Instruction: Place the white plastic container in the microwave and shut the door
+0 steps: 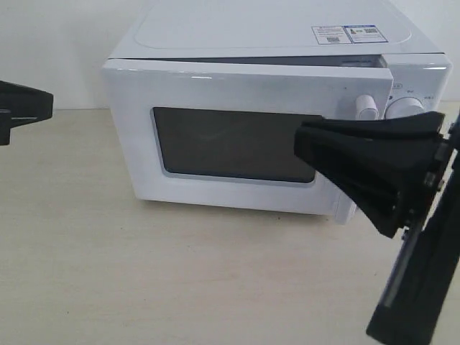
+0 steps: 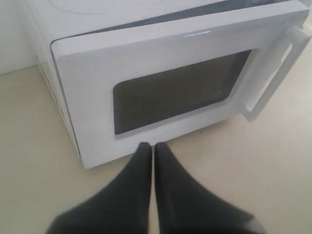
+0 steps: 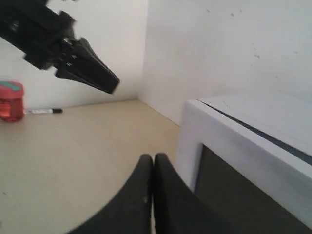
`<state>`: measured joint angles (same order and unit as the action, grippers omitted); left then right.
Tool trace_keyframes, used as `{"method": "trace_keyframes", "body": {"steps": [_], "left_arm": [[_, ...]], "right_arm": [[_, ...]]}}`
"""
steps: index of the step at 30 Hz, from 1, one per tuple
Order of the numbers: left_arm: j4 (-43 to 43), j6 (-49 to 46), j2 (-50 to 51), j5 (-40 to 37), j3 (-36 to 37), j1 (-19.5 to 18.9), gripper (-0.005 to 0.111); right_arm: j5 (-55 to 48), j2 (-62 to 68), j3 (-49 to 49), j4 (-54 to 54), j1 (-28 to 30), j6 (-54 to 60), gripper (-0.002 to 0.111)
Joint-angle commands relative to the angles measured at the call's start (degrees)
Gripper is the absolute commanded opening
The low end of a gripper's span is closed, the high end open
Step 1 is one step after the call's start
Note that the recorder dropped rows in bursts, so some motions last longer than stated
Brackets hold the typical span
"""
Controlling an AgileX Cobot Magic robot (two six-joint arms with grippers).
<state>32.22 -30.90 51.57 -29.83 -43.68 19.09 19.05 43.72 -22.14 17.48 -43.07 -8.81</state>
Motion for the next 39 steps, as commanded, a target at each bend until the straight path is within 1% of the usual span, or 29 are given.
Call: {"method": "trace_keyframes", "body": {"steps": [1,3,5,8,10,12,13,14,15,18,21,25,30,33,36,39], "left_arm": [[-0.3,1.7,-4.2,4.7,2.0,-0.2,0.004],[-0.6,1.8,-6.9,5.8,3.7,-0.2,0.004],[-3.6,1.8,-8.9,5.8,5.6,-0.2,0.004],[-4.6,1.8,-10.1,5.4,7.3,-0.2,0.004],[-4.6,1.8,-10.9,4.8,7.7,-0.2,0.004],[-4.6,1.8,-11.2,4.5,7.7,-0.2,0.004],[-4.6,1.8,-11.2,4.4,7.7,-0.2,0.004],[-4.6,1.8,-11.2,4.2,7.7,-0.2,0.004],[-4.6,1.8,-11.2,3.8,7.7,-0.2,0.004],[-4.6,1.8,-11.2,2.2,7.7,-0.2,0.004],[-4.6,1.8,-11.2,1.3,7.7,-0.2,0.004],[-4.6,1.8,-11.2,0.5,7.7,-0.2,0.004],[-1.0,1.8,-11.2,-2.4,7.7,-0.2,0.004],[-1.2,1.8,-11.2,-2.0,7.7,-0.2,0.004],[-1.2,1.8,-11.2,-1.3,7.7,-0.2,0.004],[-1.2,1.8,-11.2,-1.3,7.7,-0.2,0.004]], "right_arm": [[6.1,0.4,-0.4,-0.4,-2.0,0.0,0.0],[6.1,0.4,-0.4,-0.4,-2.1,-0.3,0.0],[4.6,0.4,-0.4,-1.6,-2.1,-0.8,0.0],[3.0,0.7,-0.4,-8.4,-2.1,0.8,0.0],[2.2,2.8,-0.4,-14.3,-2.1,4.3,0.0],[2.5,6.4,-0.4,-20.8,-2.1,8.1,0.0],[3.6,9.2,-0.4,-28.2,-2.1,11.4,0.0],[4.8,10.7,-0.4,-33.3,-2.1,13.5,0.0],[7.9,13.4,-0.4,-42.0,-2.1,17.5,0.0],[14.0,16.7,-0.4,-52.7,-2.1,21.0,0.0],[17.6,18.5,-0.4,-56.2,-2.1,21.1,0.0],[17.9,19.9,-0.4,-58.2,-2.1,21.2,0.0],[20.1,19.9,-0.8,-60.3,-2.1,23.5,0.0],[20.1,19.9,-3.2,-65.7,-2.1,28.8,0.0],[19.4,20.0,-5.8,-70.9,-2.1,37.5,0.0],[19.7,21.8,-7.9,-78.1,-2.1,48.7,0.0]]}}
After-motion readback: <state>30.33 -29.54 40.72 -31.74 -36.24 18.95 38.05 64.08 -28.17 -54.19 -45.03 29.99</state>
